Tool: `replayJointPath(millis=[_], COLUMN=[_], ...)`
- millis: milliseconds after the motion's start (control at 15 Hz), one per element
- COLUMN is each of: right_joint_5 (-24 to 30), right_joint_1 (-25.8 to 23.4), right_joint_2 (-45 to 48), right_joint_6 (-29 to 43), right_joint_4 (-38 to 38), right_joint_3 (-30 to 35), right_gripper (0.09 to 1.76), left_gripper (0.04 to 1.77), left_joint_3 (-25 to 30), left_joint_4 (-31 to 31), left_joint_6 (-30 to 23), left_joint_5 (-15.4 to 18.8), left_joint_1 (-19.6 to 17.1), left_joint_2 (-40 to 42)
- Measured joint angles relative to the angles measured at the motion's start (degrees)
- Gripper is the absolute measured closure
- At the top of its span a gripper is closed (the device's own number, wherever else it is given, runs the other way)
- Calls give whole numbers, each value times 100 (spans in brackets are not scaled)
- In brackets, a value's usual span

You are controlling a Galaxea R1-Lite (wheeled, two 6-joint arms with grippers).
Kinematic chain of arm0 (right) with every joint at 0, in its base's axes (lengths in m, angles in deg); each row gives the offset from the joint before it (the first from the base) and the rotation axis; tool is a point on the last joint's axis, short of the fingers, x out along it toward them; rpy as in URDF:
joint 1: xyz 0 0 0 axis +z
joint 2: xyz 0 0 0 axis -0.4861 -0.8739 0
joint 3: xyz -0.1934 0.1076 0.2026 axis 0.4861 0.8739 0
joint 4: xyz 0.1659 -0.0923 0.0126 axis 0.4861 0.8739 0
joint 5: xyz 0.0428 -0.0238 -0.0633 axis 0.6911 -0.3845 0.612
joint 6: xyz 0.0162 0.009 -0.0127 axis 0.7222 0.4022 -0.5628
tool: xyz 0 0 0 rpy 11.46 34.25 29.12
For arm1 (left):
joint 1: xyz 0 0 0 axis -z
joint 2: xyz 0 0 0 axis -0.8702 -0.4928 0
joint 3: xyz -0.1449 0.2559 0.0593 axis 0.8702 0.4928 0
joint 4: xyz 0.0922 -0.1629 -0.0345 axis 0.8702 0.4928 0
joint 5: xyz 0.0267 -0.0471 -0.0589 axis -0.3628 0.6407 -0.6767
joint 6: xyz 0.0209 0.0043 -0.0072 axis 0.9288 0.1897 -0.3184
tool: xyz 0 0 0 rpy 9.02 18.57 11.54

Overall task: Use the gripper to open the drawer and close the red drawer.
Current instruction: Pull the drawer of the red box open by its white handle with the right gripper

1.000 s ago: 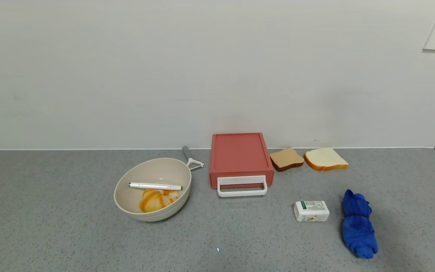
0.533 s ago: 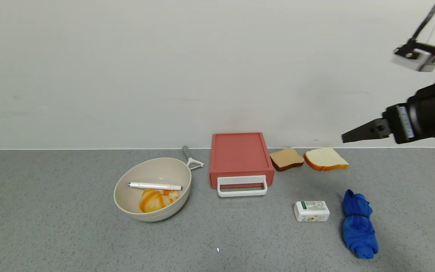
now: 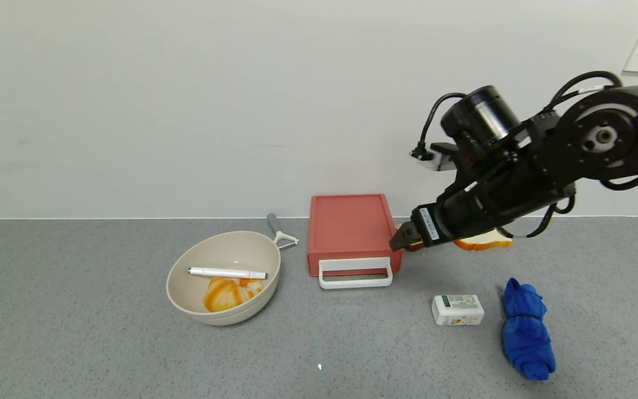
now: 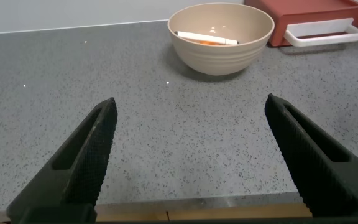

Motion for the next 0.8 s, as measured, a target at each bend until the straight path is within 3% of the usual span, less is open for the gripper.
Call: replayJointPath(millis=[133,400,600,733,800], right_joint_5=[-268,-378,-378,-375,-378], right_joint_1=[210,347,367,383,396], right_joint_2=[-405,-842,-951,-1000,-1028], right_joint_6=[406,686,690,699,740], right_joint_4=[9,-4,-4,-1,-4], right_joint_3=[-221,-373,-384,-386,-389], right_gripper=[14,76,107,173,173], left_gripper=[9,9,9,9,9], left_joint_3=[0,0,0,0,0], left_joint_4=[0,0,0,0,0], left_joint_6=[0,0,0,0,0], left_joint_5=[0,0,0,2,0], left_joint_1=[0,0,0,0,0], left_joint_2=[0,0,0,0,0])
